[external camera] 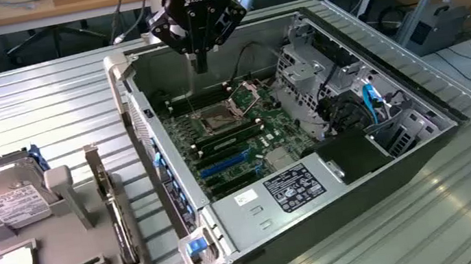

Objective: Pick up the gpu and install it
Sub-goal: 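Reach for the gpu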

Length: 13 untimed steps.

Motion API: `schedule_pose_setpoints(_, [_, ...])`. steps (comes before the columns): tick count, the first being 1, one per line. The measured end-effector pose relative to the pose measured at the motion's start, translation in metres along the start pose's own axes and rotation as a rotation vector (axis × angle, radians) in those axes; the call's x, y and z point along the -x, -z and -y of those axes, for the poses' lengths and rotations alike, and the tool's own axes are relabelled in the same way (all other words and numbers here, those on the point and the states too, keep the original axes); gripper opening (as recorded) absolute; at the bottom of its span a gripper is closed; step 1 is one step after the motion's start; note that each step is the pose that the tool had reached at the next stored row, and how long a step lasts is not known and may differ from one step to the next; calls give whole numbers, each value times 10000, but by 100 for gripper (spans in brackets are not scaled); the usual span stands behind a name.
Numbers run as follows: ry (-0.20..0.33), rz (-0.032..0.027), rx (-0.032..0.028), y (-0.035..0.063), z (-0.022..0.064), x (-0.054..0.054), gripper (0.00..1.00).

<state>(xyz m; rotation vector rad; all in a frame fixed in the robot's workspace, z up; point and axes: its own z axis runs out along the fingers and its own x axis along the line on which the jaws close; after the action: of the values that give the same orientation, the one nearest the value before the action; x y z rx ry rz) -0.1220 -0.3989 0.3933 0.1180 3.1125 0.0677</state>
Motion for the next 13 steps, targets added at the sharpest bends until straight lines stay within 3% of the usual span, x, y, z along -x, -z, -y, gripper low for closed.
schedule_pose_setpoints(13, [0,0,0,0,0,0,11])
